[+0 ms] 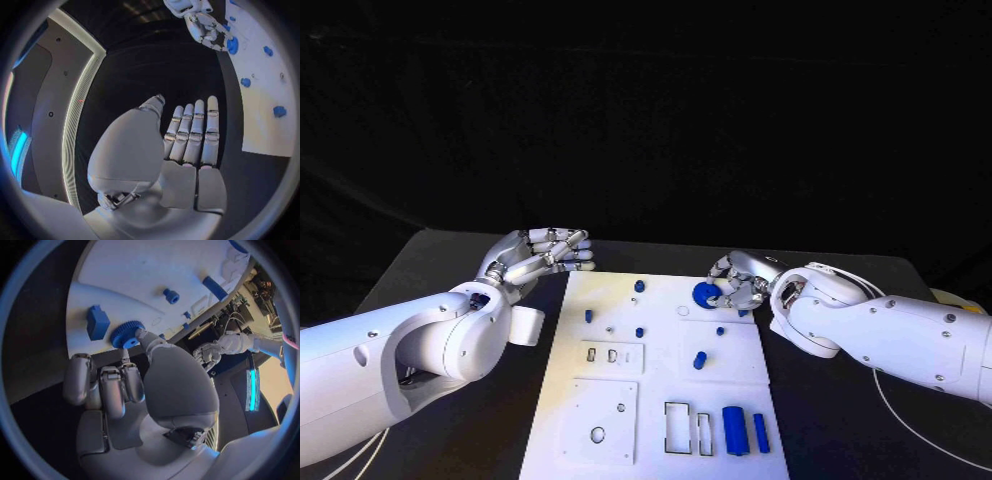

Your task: Assemble the parts on the task board

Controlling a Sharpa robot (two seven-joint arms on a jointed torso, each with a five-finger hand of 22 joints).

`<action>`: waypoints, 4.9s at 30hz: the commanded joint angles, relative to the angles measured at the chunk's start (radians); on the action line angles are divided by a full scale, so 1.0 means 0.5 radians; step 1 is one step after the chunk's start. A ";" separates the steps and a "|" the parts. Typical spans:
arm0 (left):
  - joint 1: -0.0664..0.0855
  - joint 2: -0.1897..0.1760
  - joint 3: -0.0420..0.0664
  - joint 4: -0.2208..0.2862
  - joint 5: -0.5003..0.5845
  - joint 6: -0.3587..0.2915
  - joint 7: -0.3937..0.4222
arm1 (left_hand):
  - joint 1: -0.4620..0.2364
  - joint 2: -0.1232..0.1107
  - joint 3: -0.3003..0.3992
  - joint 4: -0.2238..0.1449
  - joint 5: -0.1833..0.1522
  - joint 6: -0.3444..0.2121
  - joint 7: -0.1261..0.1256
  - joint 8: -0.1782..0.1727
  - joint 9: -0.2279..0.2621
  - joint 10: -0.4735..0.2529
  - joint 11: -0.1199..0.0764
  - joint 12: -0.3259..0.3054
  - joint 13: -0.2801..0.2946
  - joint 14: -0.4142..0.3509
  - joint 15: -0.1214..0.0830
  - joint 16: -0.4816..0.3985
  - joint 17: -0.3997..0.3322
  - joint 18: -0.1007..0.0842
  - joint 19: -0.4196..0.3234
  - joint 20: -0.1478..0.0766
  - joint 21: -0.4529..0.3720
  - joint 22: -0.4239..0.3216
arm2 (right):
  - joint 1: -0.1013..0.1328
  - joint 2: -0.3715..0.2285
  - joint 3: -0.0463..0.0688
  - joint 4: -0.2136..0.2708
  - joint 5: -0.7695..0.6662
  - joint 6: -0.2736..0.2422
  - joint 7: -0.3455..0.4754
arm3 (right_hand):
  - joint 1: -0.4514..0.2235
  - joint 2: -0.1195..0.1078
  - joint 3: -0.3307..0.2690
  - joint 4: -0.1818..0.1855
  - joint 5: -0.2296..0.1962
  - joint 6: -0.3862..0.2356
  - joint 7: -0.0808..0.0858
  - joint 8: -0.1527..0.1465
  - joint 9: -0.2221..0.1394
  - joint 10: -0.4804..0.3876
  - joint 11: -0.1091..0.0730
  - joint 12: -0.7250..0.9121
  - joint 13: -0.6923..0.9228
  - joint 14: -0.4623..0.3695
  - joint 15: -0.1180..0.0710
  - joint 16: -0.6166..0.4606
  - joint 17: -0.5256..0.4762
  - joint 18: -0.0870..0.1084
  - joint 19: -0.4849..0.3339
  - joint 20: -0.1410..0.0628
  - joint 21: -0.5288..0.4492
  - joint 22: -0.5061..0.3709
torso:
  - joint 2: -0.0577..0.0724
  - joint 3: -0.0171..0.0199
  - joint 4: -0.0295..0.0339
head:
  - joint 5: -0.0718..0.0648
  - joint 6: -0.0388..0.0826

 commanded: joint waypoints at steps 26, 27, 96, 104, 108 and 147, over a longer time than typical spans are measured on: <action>0.002 -0.013 0.002 -0.002 0.003 0.055 0.012 | -0.002 -0.014 0.014 -0.004 -0.012 0.005 0.003 -0.013 -0.004 -0.025 0.002 -0.014 -0.003 0.009 -0.004 -0.008 0.005 0.026 0.008 -0.003 0.009 0.003 | -0.024 -0.003 -0.004 0.238 -0.415 -0.558 -0.072 | -0.064 -0.025 0.227 -0.031 -0.030 0.179 -0.050 0.052 0.024 0.125 -0.044 0.105 0.347 0.195 -0.019 0.025 0.455 -0.064 0.106 -0.033 0.125 0.160 | -0.001 0.0011 0.000 | 0.005 0.033; 0.002 -0.013 0.002 -0.003 0.003 0.055 0.013 | -0.002 -0.014 0.014 -0.004 -0.012 0.005 0.003 -0.013 -0.004 -0.025 0.002 -0.014 -0.003 0.009 -0.004 -0.008 0.005 0.026 0.008 -0.003 0.009 0.003 | -0.023 0.004 -0.004 0.257 -0.432 -0.563 -0.077 | -0.064 -0.025 0.227 -0.031 -0.030 0.179 -0.050 0.052 0.024 0.125 -0.044 0.105 0.347 0.195 -0.019 0.025 0.455 -0.064 0.106 -0.033 0.125 0.160 | -0.001 0.0011 0.000 | 0.005 0.033; 0.003 0.009 0.002 -0.006 0.003 0.057 -0.019 | 0.003 -0.015 0.019 -0.006 -0.012 0.000 0.007 -0.017 -0.005 -0.038 0.006 -0.016 -0.003 0.003 0.000 -0.014 0.010 0.024 0.003 -0.002 0.010 0.001 | -0.112 0.474 -0.015 -0.018 -0.388 -0.349 -0.093 | -0.392 -0.032 -0.082 0.281 0.003 -0.026 0.038 -0.193 -0.026 0.061 0.039 0.051 0.288 0.193 0.056 0.025 0.454 -0.066 0.109 0.036 0.126 0.196 | 0.004 0.0022 0.006 | 0.052 0.005; 0.003 0.001 0.002 -0.009 0.003 0.056 -0.020 | 0.002 -0.015 0.019 -0.005 -0.012 0.000 0.007 -0.017 -0.006 -0.038 0.006 -0.016 -0.003 0.002 0.000 -0.015 0.010 0.024 0.003 -0.002 0.010 0.001 | -0.089 0.204 -0.005 0.191 -0.171 -0.510 0.132 | -0.319 -0.004 -0.049 0.267 0.028 0.013 0.025 -0.182 -0.018 0.091 0.027 0.077 0.322 0.194 0.044 0.026 0.456 -0.065 0.109 0.026 0.123 0.198 | -0.005 0.0075 -0.010 | 0.051 0.008; 0.003 -0.005 0.002 -0.011 0.003 0.062 -0.018 | 0.002 -0.015 0.020 -0.005 -0.012 0.000 0.007 -0.017 -0.006 -0.039 0.006 -0.016 -0.003 0.002 0.000 -0.016 0.011 0.023 0.002 -0.002 0.010 0.001 | -0.058 0.014 0.003 0.302 -0.025 -0.456 0.330 | -0.225 0.007 0.003 0.213 0.027 0.032 0.019 -0.178 -0.015 0.085 0.020 0.071 0.317 0.189 0.038 0.022 0.436 -0.059 0.091 0.019 0.098 0.176 | -0.016 0.0128 -0.030 | 0.037 0.006; 0.000 0.004 0.001 -0.052 0.003 0.084 -0.004 | 0.009 -0.016 0.024 -0.009 -0.011 0.000 0.003 -0.017 -0.006 -0.038 0.004 -0.014 -0.002 0.003 0.000 -0.016 0.014 0.023 -0.001 -0.001 0.010 0.000 | -0.140 -0.315 0.006 0.035 0.245 -0.078 0.610 | -0.023 -0.057 0.108 0.011 -0.090 -0.013 0.038 -0.230 -0.032 0.065 0.034 0.052 0.300 0.195 0.048 0.026 0.462 -0.063 0.094 0.023 0.096 0.198 | -0.033 0.0478 -0.071 | 0.056 -0.031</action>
